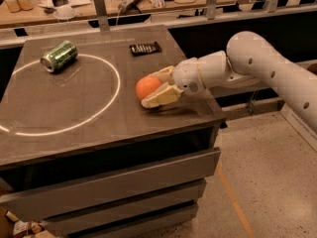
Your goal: Move orange near rxbar chocolate
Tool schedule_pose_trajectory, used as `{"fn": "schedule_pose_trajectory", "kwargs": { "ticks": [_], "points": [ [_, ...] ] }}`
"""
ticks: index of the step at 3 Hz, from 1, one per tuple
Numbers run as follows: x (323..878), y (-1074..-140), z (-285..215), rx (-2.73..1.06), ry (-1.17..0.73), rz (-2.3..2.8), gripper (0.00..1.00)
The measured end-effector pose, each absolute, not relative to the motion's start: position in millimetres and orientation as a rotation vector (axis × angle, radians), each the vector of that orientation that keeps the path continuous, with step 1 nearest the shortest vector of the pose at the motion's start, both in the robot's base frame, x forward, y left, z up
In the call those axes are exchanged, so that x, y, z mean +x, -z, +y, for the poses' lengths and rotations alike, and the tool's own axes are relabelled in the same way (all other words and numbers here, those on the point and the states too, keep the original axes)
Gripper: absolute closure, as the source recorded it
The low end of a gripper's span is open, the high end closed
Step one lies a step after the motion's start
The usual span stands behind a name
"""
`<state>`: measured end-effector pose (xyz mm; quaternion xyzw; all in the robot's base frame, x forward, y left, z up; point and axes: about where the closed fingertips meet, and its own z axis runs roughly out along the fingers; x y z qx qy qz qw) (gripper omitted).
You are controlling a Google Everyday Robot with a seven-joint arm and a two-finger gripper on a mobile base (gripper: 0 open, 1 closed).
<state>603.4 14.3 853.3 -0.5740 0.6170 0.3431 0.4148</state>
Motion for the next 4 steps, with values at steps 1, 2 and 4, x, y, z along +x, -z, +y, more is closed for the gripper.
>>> {"fn": "schedule_pose_trajectory", "kwargs": {
  "ticks": [1, 2, 4],
  "points": [
    [603, -853, 17, -1.446, -0.866, 1.548, 0.64],
    [611, -862, 14, -1.4, -0.806, 1.533, 0.87],
    [673, -935, -52, -1.172, -0.367, 1.49, 1.0]
  ]
}}
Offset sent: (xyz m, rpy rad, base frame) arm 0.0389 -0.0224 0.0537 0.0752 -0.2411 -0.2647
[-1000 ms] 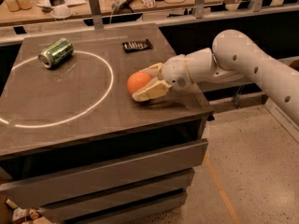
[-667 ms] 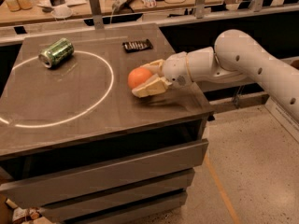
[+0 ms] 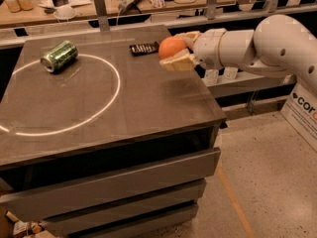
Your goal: Move orange near rxbar chocolate
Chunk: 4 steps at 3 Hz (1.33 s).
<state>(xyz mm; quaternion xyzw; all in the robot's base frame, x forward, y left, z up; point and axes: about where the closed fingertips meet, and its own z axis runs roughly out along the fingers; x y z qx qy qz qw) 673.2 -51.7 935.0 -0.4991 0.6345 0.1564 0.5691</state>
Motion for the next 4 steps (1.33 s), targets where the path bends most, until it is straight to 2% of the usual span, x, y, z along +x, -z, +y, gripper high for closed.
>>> {"fn": "schedule_pose_trajectory", "kwargs": {
  "ticks": [2, 4],
  "points": [
    [750, -944, -99, -1.003, -0.239, 1.503, 1.0],
    [826, -922, -94, -0.973, -0.271, 1.534, 1.0]
  ]
}}
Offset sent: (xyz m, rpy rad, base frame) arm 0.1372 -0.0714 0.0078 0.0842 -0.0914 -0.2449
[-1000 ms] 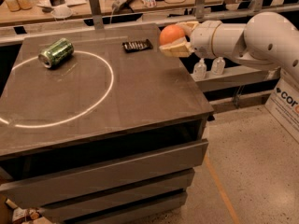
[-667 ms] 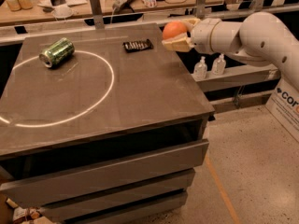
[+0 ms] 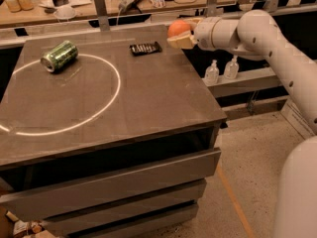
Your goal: Move orange near rxbar chocolate
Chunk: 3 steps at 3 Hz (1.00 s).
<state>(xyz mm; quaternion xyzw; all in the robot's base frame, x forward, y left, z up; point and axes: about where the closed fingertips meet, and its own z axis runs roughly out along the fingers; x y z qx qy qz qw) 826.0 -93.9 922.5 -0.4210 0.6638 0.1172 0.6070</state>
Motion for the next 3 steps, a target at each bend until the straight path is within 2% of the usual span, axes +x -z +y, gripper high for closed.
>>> {"fn": "schedule_pose_trajectory", "kwargs": {
  "ticks": [1, 3],
  "points": [
    [841, -893, -81, -0.993, -0.337, 1.587, 0.82],
    [852, -848, -56, -1.034, -0.452, 1.65, 0.36]
  ]
}}
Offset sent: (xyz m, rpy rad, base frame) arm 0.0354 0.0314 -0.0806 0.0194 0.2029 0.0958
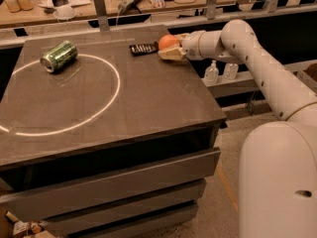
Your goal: Move orange near rxbar chocolate
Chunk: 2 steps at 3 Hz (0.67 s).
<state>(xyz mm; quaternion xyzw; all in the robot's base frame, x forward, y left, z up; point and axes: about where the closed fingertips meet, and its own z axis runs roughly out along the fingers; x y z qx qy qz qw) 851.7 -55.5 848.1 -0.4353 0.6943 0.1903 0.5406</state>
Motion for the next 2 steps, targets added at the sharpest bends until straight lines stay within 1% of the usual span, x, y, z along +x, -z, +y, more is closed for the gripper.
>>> {"fn": "schedule_pose_trajectory", "kwargs": {
  "ticks": [1, 2],
  "points": [
    [851.0, -839.0, -47.8, -1.048, -0.485, 1.658, 0.12],
    [847.2, -836.6, -46.0, -1.054, -0.491, 1.664, 0.0]
  ]
}}
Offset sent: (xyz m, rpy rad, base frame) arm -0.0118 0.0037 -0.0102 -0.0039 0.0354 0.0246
